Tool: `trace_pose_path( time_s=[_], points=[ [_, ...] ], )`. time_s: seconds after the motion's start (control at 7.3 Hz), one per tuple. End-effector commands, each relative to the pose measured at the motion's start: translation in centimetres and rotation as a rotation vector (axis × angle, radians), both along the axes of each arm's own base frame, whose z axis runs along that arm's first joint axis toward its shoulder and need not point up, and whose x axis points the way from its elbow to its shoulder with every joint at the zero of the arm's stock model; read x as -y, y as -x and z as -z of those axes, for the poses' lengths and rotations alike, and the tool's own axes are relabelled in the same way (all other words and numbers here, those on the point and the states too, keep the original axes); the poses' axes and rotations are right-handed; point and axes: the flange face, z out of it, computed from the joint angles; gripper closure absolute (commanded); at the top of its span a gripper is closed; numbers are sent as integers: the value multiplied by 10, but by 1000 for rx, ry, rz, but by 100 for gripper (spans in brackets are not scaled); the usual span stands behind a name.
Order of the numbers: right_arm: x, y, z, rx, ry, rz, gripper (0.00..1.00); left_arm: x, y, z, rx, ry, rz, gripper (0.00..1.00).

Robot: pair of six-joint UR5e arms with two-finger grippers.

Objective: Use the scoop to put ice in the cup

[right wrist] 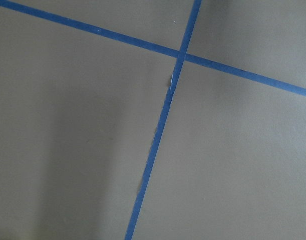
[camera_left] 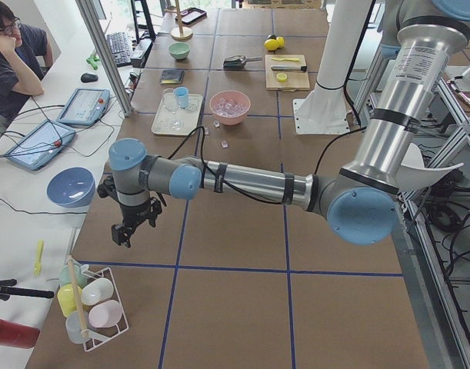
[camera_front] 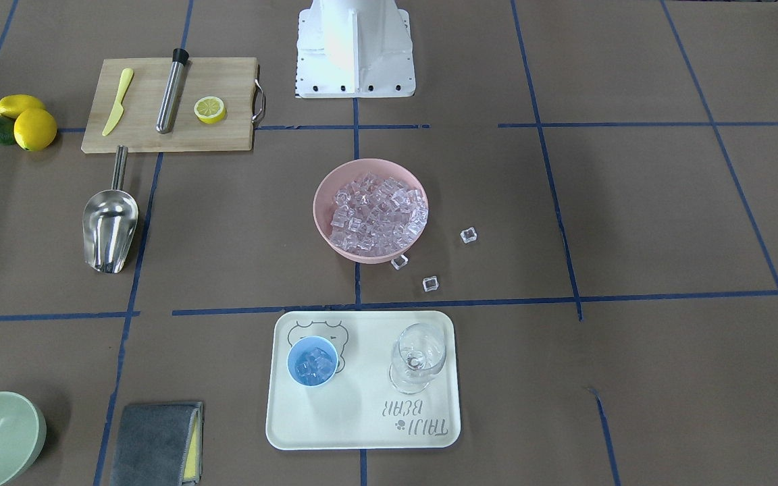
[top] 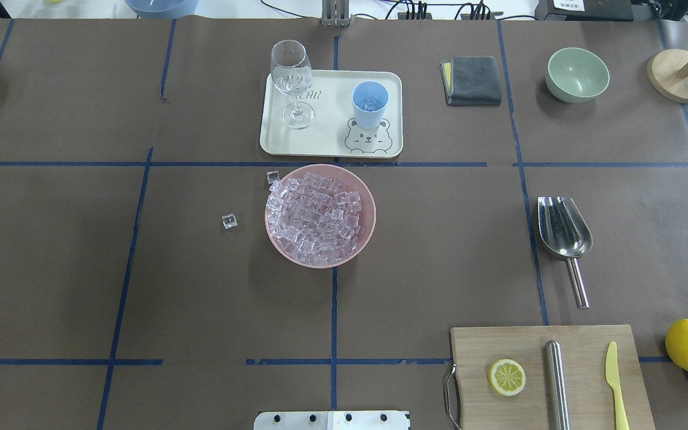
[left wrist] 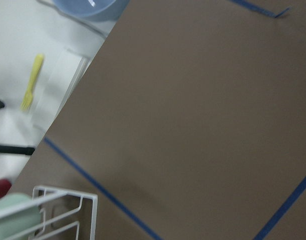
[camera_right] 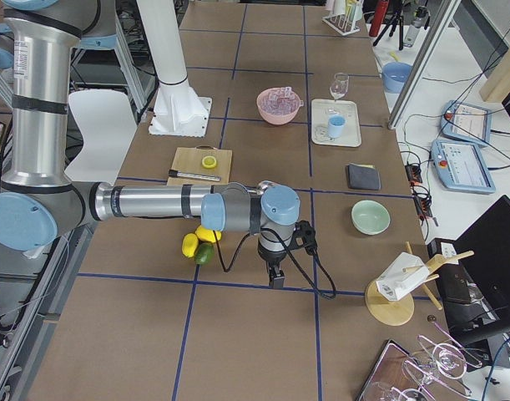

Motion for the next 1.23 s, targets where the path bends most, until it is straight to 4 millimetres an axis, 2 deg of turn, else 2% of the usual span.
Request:
trace_pose_path(
  time_s=[0.0, 0.14, 0.27, 0.41, 0.55, 0.82, 0.96, 1.1],
  points=[
    [-3, 0, -2, 0, 4, 0, 0, -60, 5, -55, -212, 178, 114, 0],
    [-3, 0, -2, 0, 5, 0, 0, -71, 4, -46, -251, 183, 129, 0],
    [-2, 0, -1, 1, 2, -1, 0, -69, 5, -17, -261, 158, 158, 0],
    [-3, 0, -1, 5, 5, -1, 0, -63, 4, 0, -264, 117, 156, 0],
    [-3, 0, -1, 7, 3, -1, 0, -71, 6, 26, -253, 57, 149, 0],
    [-3, 0, -1, 7, 3, -1, 0, -81, 5, 13, -252, 87, 156, 0],
    [-3, 0, -2, 7, 5, -1, 0, -97, 6, -9, -247, 128, 161, 0],
    [-4, 0, -2, 6, 6, -1, 0, -101, 7, -31, -240, 180, 175, 0]
  ],
)
